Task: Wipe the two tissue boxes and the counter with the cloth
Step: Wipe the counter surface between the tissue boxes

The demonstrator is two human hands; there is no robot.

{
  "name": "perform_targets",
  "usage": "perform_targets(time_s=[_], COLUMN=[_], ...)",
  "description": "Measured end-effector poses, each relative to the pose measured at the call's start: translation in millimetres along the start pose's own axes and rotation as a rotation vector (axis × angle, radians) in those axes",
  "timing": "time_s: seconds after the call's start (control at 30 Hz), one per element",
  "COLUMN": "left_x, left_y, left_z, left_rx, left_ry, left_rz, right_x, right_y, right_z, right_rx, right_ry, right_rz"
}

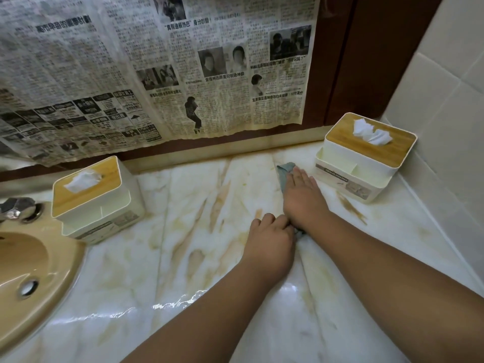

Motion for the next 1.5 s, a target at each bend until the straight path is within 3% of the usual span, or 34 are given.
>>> perform_targets(time_s=[0.13,0.4,0.6,0.93,1.03,1.1,1.23,1.3,1.4,1.5], left_x=[1,0,-25,-61,-66,-71,-88,-100,-116,-111], left_y=[-13,-5,24,122,127,126,126,121,108,105], left_z=[19,34,26,23,25,19,-11,-29,-64,-106], left_rx=[-0.036,-0.059,-0.116,-0.09,-0.071,-0.032,0.086,0.119,0.211,0.37], left_ry=[-0.022,-0.045,-0.001,0.06,0.067,0.126,0.333,0.423,0.543,0.598], left_rz=[0.032,0.028,-0.099,-0.132,-0.106,-0.08,-0.022,-0.033,-0.035,0.035], right_x=[1,10,14,20,5,-12,-50,-61,-81,-102], right_y=[-25,-38,2,107,116,117,130,144,172,207], right_z=[19,60,105,166,156,130,35,-9,-63,-103], right_rx=[-0.05,-0.349,-0.591,-0.825,-0.693,-0.458,0.11,0.326,0.535,0.624], right_ry=[-0.001,-0.04,-0.102,-0.144,-0.307,-0.496,-0.802,-0.968,-1.077,-1.075], right_rz=[0.004,-0.026,0.042,0.01,-0.024,-0.087,-0.451,-0.502,-0.55,-0.649])
Point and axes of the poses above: each hand's wrist, its own y-axis away from the middle knuckle, its own x-axis out of the palm, z = x × y, the point moved 8 cm from there along -y, towards the middle knuckle, and after that the axes turned 12 degrees about -z, right-handed, at the moved point
